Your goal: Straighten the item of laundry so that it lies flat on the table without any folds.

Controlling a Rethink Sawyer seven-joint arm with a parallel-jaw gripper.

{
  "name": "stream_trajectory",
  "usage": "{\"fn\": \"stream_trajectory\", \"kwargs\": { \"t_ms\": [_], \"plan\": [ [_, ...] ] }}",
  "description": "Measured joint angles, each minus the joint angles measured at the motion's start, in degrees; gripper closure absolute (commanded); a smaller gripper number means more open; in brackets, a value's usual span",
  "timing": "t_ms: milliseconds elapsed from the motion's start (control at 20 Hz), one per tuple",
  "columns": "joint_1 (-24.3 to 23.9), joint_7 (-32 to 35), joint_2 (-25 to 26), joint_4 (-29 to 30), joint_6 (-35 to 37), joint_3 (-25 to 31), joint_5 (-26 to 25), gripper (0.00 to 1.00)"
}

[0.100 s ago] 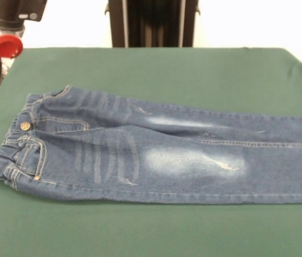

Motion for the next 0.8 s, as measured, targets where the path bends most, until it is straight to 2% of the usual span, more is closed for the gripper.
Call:
{"fn": "stream_trajectory", "kwargs": {
  "t_ms": [500, 800],
  "plan": [
    [-0.06, 0.00, 0.26, -0.02, 0.00, 4.11, 0.17, 0.00],
    [0.22, 0.00, 0.35, -0.01, 0.00, 4.64, 0.38, 0.00]
  ]
}}
